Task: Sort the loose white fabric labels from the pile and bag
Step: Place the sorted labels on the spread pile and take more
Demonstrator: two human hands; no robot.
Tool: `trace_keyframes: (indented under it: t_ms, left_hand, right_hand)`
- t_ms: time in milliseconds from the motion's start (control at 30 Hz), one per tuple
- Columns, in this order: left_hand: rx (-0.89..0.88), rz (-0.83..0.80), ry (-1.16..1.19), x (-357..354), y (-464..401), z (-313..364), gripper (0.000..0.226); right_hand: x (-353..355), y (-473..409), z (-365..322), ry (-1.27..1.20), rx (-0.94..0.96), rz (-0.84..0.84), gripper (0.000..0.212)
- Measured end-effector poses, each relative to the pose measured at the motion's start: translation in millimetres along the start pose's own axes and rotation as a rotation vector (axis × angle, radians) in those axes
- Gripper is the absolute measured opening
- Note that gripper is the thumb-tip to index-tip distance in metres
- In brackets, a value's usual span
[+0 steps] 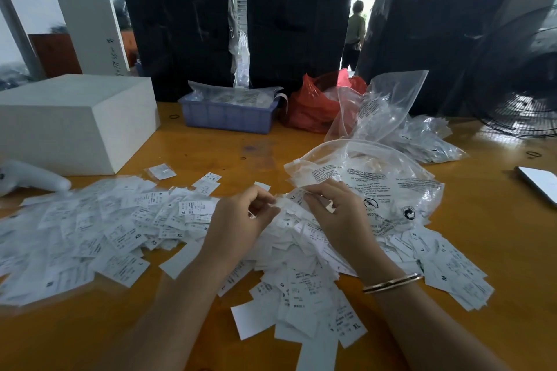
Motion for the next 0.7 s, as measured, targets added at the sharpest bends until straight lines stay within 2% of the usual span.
trace_keyframes:
  t_ms: [100, 300, 467, 700]
  left_hand:
    - [-0.006, -0.012, -0.009, 0, 0, 2, 0.011]
    - [-0.003, -0.049, -0.028, -1, 0, 2, 0.012]
    - [0.009, -0.056, -0.042, -1, 1, 1, 0.012]
    - [0.004, -0.07, -0.027, -2, 1, 3, 0.013]
  right_hand:
    - [2, -1, -1, 0.022, 0.01, 0.031, 0.012]
    - [-1, 3, -6, 0.158, 0.114, -0.034, 0.01]
    - [10, 0, -6, 0.003, 0.059, 0.056, 0.011]
    - [3, 5, -8, 0.132, 0.167, 0.041, 0.009]
Point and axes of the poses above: each hand's wrist, its own y-axis away from the middle knuckle, its own x-axis out of the back of the hand, z = x × y, the point moved 4 cm from there along -y, towards the middle knuckle, and after that the axes turned 14 degrees about -x, right-handed, at the moved point
